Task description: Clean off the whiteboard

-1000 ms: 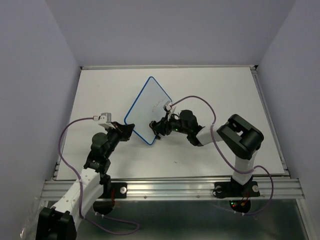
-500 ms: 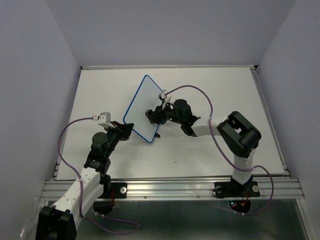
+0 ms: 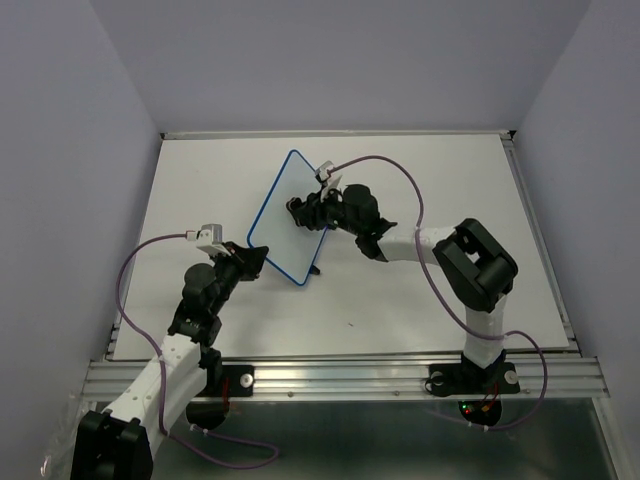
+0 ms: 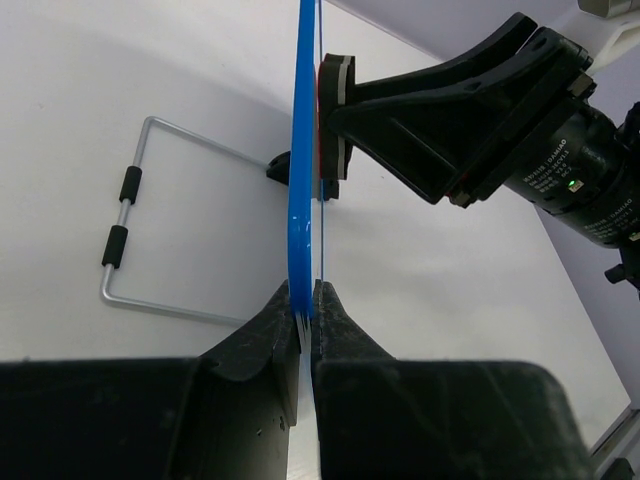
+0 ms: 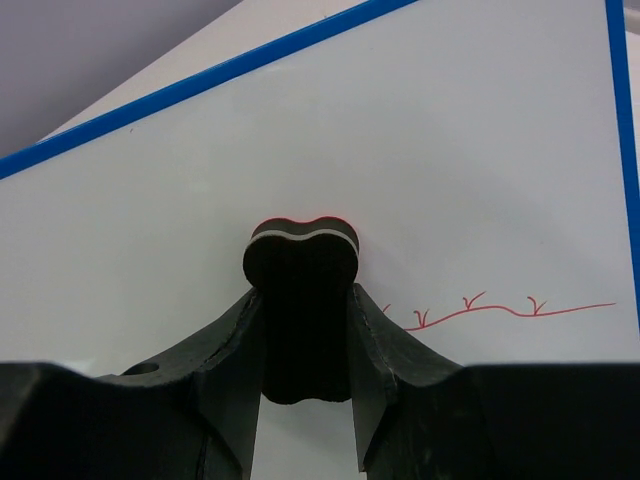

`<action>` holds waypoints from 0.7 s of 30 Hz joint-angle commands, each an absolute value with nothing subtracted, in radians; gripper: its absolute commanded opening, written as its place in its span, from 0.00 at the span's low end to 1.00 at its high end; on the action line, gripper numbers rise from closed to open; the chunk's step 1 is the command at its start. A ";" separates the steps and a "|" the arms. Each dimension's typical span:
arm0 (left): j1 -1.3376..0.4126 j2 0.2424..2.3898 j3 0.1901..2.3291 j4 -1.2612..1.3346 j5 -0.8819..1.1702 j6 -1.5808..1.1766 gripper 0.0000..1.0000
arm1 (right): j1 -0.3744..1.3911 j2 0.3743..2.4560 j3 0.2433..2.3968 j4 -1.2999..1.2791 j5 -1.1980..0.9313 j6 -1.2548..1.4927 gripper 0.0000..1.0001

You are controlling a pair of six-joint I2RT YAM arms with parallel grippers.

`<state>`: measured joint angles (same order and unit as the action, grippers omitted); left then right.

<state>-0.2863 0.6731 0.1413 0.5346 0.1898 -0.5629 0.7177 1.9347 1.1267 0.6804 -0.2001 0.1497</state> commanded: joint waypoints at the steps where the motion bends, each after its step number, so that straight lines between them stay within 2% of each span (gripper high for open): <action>1: -0.302 0.689 0.155 0.468 0.258 -0.537 0.00 | 0.696 1.976 1.184 0.715 -0.178 0.138 0.01; 21: -0.302 0.686 0.155 0.468 0.259 -0.535 0.00 | 0.546 2.109 1.216 0.692 -0.167 0.176 0.01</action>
